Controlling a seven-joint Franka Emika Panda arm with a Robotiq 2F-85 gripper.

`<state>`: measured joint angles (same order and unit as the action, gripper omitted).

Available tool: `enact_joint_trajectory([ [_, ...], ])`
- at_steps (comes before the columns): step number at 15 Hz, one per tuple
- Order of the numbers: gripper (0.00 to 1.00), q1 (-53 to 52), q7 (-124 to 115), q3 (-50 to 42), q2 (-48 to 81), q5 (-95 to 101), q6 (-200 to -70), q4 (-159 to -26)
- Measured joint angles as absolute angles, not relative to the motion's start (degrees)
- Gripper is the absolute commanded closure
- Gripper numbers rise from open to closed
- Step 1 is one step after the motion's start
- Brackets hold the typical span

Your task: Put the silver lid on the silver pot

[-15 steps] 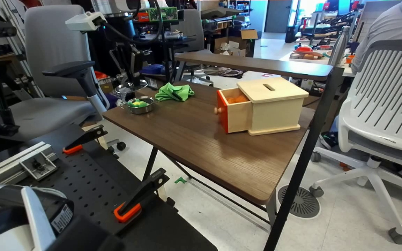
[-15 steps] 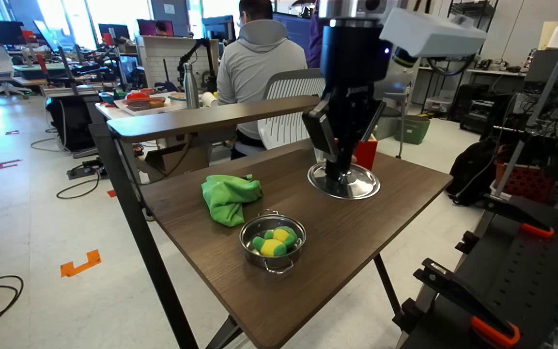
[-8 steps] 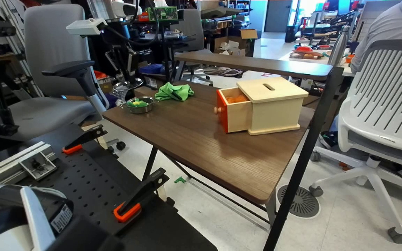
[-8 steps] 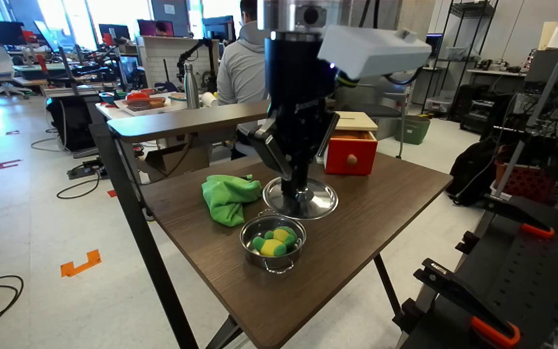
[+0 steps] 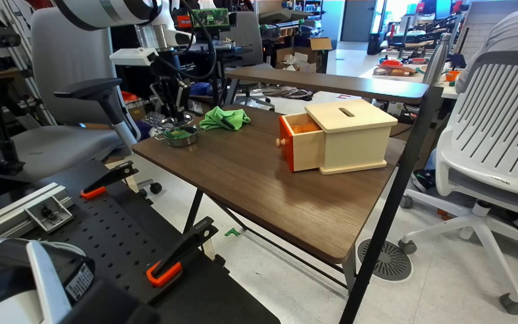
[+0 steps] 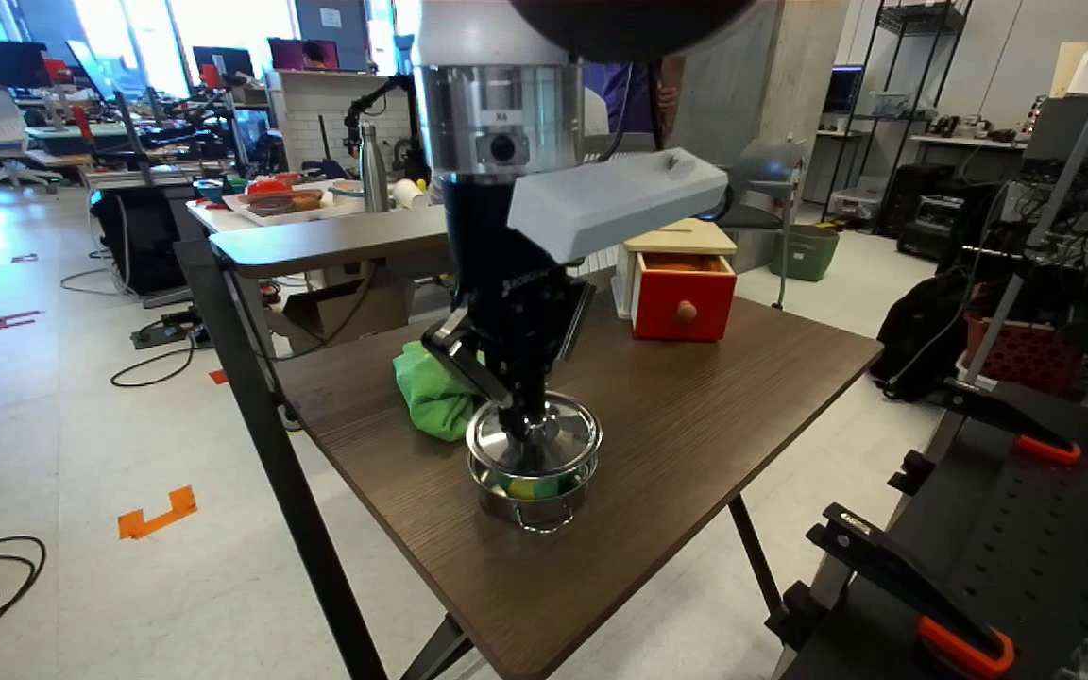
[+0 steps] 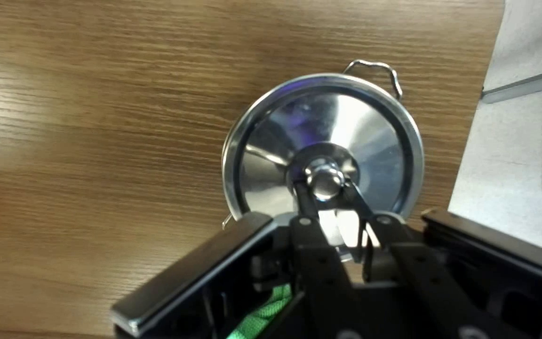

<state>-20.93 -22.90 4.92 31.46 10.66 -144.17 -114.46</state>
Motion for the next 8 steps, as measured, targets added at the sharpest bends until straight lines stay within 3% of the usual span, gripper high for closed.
enact_joint_trajectory([
  [8,0.95,-22.2,-22.9,2.9,37.3,10.7,-142.3,-108.6],
])
